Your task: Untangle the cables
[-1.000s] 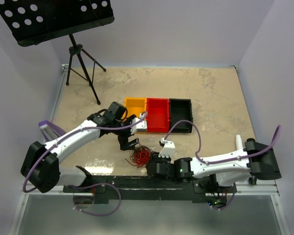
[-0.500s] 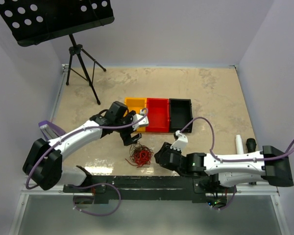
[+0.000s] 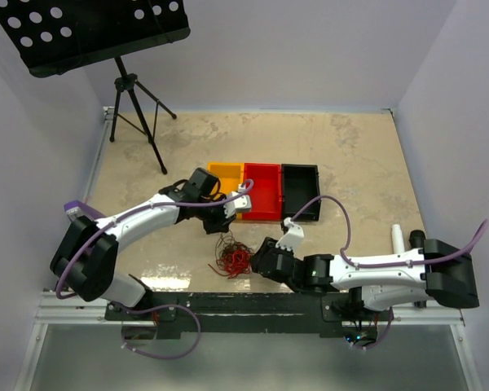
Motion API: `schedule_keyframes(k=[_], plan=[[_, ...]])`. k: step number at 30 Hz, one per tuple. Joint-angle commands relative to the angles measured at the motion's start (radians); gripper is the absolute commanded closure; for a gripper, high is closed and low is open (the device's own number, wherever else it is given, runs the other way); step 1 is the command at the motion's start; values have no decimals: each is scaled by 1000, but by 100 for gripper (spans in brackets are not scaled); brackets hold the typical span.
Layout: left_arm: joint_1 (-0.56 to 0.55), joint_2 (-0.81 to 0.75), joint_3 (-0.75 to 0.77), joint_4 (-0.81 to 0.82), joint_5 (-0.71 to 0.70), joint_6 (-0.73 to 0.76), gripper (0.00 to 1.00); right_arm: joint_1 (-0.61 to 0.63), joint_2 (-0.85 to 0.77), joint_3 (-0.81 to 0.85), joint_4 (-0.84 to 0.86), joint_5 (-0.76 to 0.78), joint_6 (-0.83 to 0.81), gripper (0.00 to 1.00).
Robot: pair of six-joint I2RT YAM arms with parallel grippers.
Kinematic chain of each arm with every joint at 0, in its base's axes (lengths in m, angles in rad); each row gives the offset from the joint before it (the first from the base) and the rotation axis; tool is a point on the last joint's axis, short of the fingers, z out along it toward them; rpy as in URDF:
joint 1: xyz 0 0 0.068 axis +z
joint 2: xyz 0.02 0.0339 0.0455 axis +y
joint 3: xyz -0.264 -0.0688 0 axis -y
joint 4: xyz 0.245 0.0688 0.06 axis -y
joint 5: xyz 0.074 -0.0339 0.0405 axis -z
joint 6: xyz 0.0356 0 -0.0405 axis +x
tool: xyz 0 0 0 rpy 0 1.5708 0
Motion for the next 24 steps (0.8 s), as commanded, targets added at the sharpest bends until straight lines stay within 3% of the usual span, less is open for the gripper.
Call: schedule_keyframes(k=[1, 3, 13, 24], plan=[[-4, -4, 46, -14, 8, 18, 89, -4, 37, -9, 58, -19, -6, 55], [-3, -25, 33, -13, -18, 20, 100, -6, 49, -12, 74, -26, -11, 55], [20, -117, -46, -14, -167, 55, 100, -6, 121, -1, 137, -48, -34, 61], [20, -154, -97, -17, -187, 49, 100, -41, 267, 95, 206, -63, -108, 63]])
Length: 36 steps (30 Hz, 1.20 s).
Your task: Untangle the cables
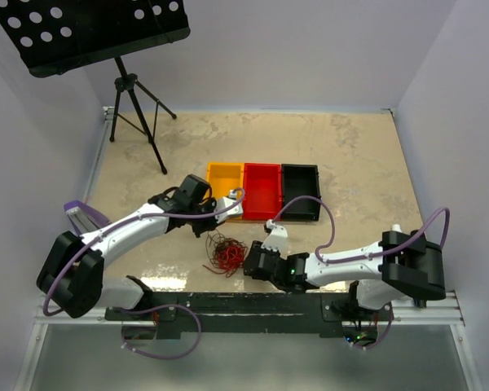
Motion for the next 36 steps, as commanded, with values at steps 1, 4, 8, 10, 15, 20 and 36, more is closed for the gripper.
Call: schedule_keyframes(k=[1, 4, 8, 10, 15, 20, 36], plan=[[5, -34, -14, 5, -13, 9, 100, -19, 30, 72, 60, 3, -39, 64], [5, -41, -23, 8, -20, 12, 100, -21, 38, 83, 63, 1, -48, 64], [4, -42, -29, 11, -24, 12, 100, -27, 52, 92, 63, -14, -56, 62], [5, -42, -32, 13, -26, 12, 100, -29, 60, 101, 91, -25, -60, 58], [4, -54, -51, 22, -49, 7, 100, -42, 93, 132, 88, -62, -74, 56], [5, -64, -74, 33, -85, 12, 100, -42, 66, 86, 86, -66, -57, 57], [5, 8, -100, 108, -225, -22, 100, 86, 38, 83, 8, 41, -192, 61]])
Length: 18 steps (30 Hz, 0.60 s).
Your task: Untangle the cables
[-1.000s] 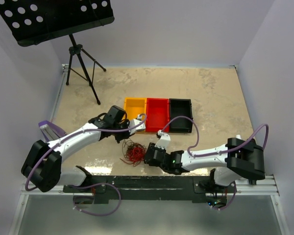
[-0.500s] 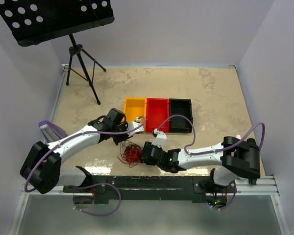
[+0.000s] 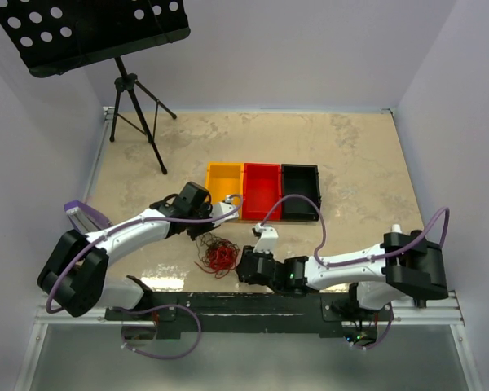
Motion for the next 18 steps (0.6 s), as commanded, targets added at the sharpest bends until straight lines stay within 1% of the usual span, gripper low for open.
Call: schedule_keyframes(k=[1, 6, 10, 14, 18], plan=[[5, 7, -13, 35, -50, -19, 100, 52, 63, 64, -50, 75, -58, 60], [4, 8, -13, 33, -52, -17, 100, 126, 205, 174, -127, 165, -61, 51], [4, -1, -15, 30, -47, -17, 100, 149, 276, 250, -202, 280, -26, 43], [4, -7, -18, 26, -42, -14, 100, 149, 276, 282, -250, 343, 9, 41], [5, -9, -19, 27, -39, -13, 100, 149, 249, 277, -192, 336, -41, 42]])
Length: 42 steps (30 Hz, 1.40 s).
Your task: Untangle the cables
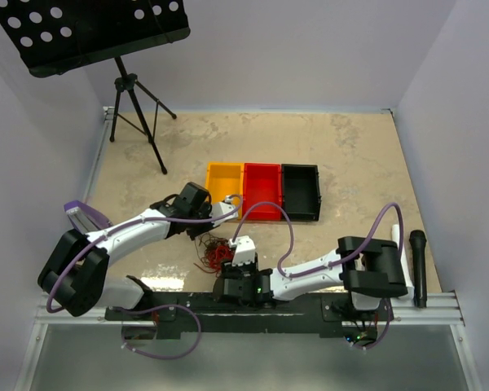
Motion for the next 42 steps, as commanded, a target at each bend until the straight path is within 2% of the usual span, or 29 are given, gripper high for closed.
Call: schedule_keyframes(k=[1, 9, 16, 21, 38, 42], plan=[[4, -15, -13, 21, -6, -13, 100, 0, -50, 25, 28, 66, -28, 42], [5, -24, -13, 18, -8, -14, 100, 72, -92, -15, 160, -8, -106, 47], [5, -24, -10, 13, -9, -16, 100, 91, -14, 38, 134, 4, -58, 50], [4, -29, -10, 9, -8, -16, 100, 85, 49, 95, 85, 82, -26, 54], [5, -14, -4, 3, -5, -16, 100, 43, 138, 140, 127, 138, -35, 60], [4, -15, -4, 3, -3, -16, 100, 37, 153, 147, 140, 131, -43, 65]])
